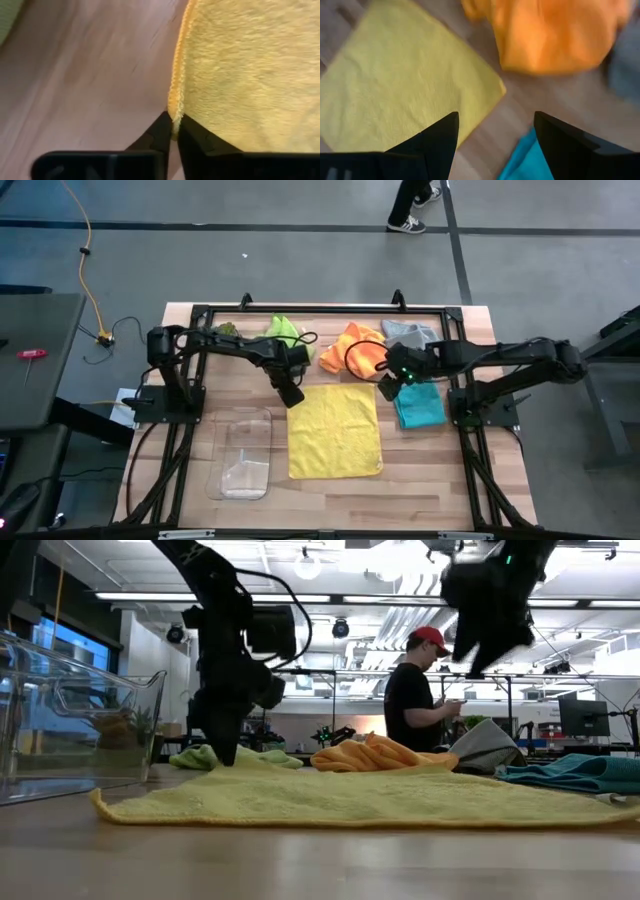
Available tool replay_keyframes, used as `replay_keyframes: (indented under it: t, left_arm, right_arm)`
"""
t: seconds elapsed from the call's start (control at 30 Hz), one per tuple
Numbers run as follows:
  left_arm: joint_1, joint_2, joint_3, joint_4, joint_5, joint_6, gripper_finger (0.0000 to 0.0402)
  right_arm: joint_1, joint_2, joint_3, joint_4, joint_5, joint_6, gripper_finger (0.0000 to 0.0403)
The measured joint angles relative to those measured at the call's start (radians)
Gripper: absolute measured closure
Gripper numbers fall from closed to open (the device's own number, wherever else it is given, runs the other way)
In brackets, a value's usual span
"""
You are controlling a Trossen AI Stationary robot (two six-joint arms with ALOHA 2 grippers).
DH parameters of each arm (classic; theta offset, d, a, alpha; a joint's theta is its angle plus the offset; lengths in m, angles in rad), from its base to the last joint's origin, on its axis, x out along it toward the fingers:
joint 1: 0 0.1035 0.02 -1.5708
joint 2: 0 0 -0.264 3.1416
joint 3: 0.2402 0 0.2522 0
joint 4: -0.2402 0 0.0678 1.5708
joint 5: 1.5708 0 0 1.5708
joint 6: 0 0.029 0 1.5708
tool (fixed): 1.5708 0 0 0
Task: Fold microfiber towels
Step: Fold the yellow towel
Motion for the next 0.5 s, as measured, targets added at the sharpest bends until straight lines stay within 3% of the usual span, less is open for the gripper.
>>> replay_keyframes:
  t: [0.1, 0.23, 0.37, 0.5]
  left_arm:
    - [-0.002, -0.015, 0.0, 0.014, -0.004, 0.0, 0.039]
    - [-0.004, -0.015, 0.0, 0.016, -0.007, 0.0, 0.0397]
    - [-0.012, -0.015, 0.0, 0.036, -0.008, 0.015, 0.0397]
    - [-0.019, -0.015, 0.0, 0.038, -0.018, 0.006, 0.0399]
  right_arm:
    - [-0.071, 0.035, -0.086, 0.079, -0.119, 0.034, 0.0151]
    - [-0.139, 0.092, -0.197, 0.291, -0.156, 0.043, 0.0151]
    - [-0.15, 0.172, -0.249, 0.457, -0.175, -0.097, 0.0151]
    - [-0.15, 0.265, -0.253, 0.482, -0.16, -0.205, 0.0151]
